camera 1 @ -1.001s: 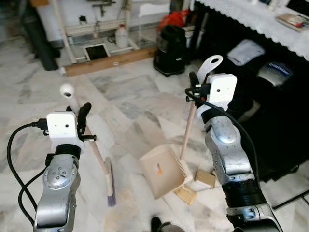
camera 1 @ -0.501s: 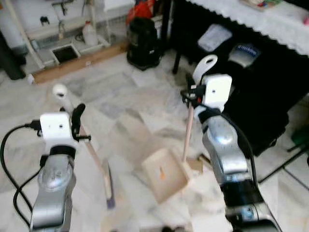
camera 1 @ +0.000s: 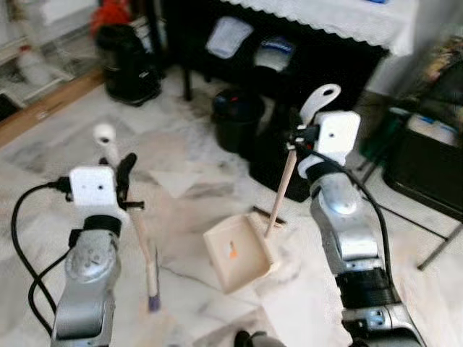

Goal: Sweep floor

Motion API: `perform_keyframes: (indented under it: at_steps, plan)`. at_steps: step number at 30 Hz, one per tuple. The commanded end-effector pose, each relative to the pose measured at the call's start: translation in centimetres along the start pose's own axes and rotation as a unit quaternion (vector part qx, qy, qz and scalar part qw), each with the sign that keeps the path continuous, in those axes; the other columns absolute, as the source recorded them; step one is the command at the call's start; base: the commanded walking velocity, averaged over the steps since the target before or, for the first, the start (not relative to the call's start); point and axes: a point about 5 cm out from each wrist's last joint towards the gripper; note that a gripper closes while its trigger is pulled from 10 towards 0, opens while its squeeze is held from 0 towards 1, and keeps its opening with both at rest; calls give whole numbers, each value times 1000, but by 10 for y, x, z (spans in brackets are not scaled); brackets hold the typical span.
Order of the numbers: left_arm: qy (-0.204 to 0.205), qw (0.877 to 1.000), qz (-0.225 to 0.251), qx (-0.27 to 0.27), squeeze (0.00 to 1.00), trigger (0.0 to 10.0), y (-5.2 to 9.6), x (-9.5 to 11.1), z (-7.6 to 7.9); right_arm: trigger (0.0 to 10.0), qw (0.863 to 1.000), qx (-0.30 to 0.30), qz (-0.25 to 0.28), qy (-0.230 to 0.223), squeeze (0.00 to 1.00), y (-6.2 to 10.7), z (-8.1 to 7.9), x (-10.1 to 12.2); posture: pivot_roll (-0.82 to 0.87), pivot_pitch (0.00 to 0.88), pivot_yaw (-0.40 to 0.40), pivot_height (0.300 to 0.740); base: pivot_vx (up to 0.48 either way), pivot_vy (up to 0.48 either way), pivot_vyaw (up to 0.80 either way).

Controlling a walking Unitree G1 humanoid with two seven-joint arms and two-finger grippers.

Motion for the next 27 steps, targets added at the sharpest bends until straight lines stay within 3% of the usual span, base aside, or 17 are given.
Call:
perform_keyframes:
  at_steps: [1,7,27]
  plan:
    - [2,1000,19,-1,0,10000,0,8,-2,10000,1000,6,26,4,0,-2,-3,12,-34,160,-20,740,0,0,-788]
    - [3,1000,14,-4,0,10000,0,7,-1,10000,1000,3,24,1,0,0,-2,10,-34,162,-19,740,0,0,-786]
    - [2,1000,4,-8,0,10000,1,3,0,10000,1000,-15,0,-2,0,5,2,0,-37,153,-19,740,0,0,0]
Point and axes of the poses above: a point about 5 cm out from each wrist's last joint towards the gripper, its own y axis pointing back from the gripper into the wrist, its own x axis along the axis of the wrist's last joint, z = x × y, and after that the axes turned 5 degrees about -y, right-handed
